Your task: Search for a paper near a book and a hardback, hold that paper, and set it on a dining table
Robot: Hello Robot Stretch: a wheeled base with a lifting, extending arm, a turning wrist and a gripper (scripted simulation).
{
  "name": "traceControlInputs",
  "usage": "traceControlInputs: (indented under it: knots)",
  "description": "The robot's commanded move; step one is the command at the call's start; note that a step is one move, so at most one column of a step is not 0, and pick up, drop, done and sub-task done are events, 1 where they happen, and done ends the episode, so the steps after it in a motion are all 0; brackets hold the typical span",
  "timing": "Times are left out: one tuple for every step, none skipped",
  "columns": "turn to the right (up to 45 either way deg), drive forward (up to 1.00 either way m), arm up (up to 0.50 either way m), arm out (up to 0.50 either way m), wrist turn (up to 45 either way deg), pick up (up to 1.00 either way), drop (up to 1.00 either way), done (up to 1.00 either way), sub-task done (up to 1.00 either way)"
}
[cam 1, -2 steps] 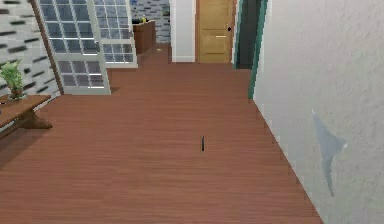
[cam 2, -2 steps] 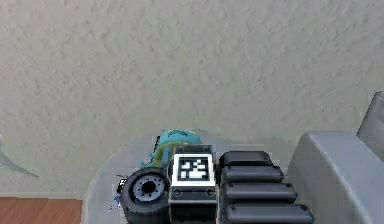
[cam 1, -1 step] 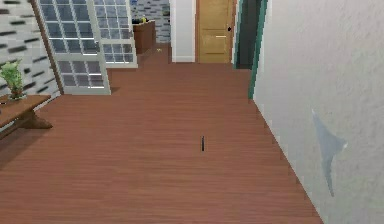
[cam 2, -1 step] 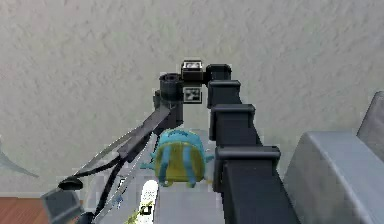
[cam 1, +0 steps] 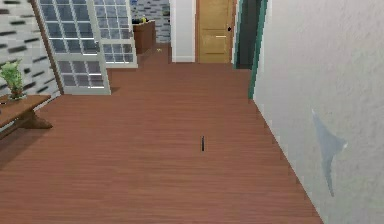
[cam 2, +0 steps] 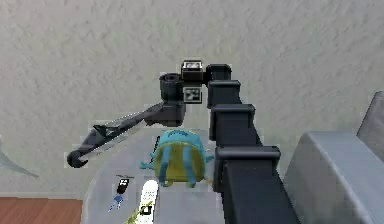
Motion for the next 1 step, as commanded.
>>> traceControlInputs:
  knots:
    - [0.0, 0.0, 0.0, 0.0, 45.0, 0.0, 0.0, 0.0, 0.0]
